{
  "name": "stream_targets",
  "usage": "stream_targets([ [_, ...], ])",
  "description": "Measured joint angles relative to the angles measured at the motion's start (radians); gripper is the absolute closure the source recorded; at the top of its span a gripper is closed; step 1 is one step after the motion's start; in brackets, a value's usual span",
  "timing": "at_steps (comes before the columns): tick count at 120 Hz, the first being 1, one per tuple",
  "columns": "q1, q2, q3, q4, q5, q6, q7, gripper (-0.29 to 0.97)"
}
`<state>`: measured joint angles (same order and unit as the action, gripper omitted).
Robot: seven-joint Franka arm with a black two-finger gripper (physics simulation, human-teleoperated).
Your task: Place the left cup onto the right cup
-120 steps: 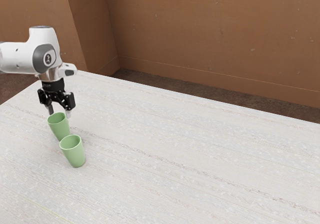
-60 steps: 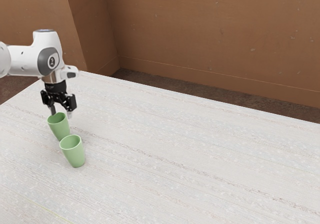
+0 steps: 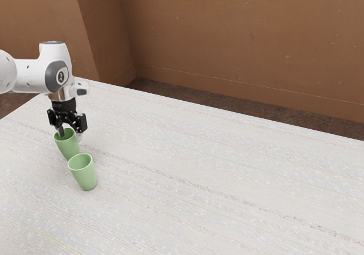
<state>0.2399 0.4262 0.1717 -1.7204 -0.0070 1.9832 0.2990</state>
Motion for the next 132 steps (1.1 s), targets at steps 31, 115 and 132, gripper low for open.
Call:
stream_targets([
  [31, 0.002, 0.019, 0.0, 0.004, -0.005, 0.015, 0.01, 0.15],
  [115, 0.002, 0.05, 0.008, 0.034, -0.012, 0.026, 0.027, 0.47],
  [132, 0.002, 0.052, 0.015, 0.034, -0.015, 0.027, 0.028, 0.53],
])
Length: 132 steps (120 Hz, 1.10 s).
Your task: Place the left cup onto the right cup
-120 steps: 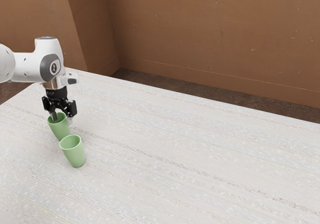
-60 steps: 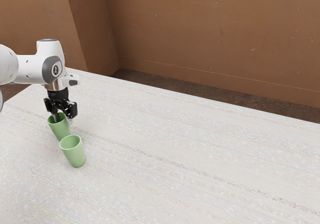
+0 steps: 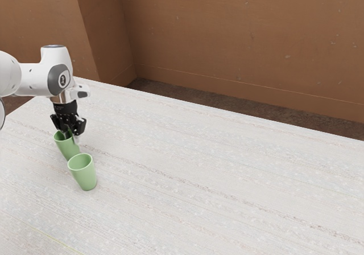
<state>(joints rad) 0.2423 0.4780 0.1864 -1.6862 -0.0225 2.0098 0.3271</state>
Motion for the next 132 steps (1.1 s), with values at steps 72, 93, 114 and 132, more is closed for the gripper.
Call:
stream_targets([
  [72, -0.004, 0.0, 0.006, 0.0, -0.002, 0.009, 0.003, 0.76],
  [93, -0.007, -0.002, 0.008, 0.0, -0.001, 0.01, 0.002, 0.77],
  [114, -0.011, -0.017, 0.014, -0.005, 0.001, 0.009, 0.001, 0.77],
  [132, -0.024, -0.058, 0.016, -0.021, 0.005, 0.003, -0.001, 0.76],
])
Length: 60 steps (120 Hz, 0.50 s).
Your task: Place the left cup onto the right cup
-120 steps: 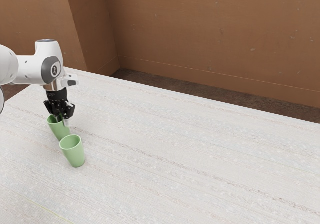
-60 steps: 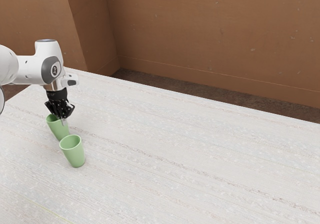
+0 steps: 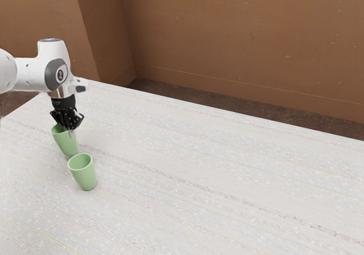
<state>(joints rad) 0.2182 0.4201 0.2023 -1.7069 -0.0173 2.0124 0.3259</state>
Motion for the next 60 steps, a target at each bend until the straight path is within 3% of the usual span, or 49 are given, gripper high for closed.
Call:
stream_targets([
  [60, -0.061, -0.235, -0.025, -0.179, 0.037, -0.002, -0.019, 0.77],
])
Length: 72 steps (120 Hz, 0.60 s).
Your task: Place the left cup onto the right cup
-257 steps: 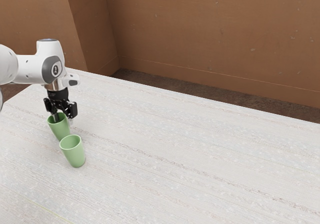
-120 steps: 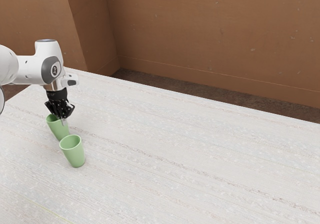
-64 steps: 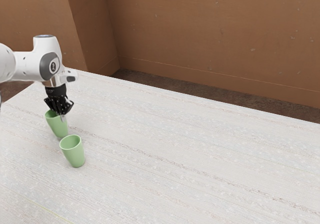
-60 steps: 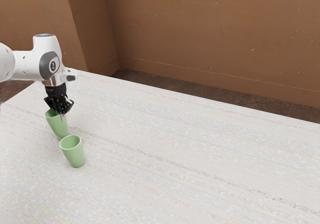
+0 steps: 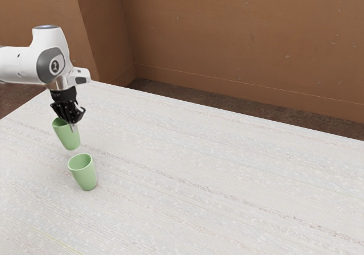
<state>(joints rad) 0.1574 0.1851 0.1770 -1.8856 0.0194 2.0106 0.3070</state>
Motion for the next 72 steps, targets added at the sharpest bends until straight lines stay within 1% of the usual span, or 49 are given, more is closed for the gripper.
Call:
stream_targets([
  [36, 0.002, -0.099, -0.044, -0.051, 0.05, -0.013, -0.033, 0.77],
  [56, 0.018, -0.149, -0.094, -0.063, 0.077, -0.036, -0.057, 0.77],
  [72, 0.056, -0.192, -0.161, -0.09, 0.084, -0.057, -0.078, 0.77],
])
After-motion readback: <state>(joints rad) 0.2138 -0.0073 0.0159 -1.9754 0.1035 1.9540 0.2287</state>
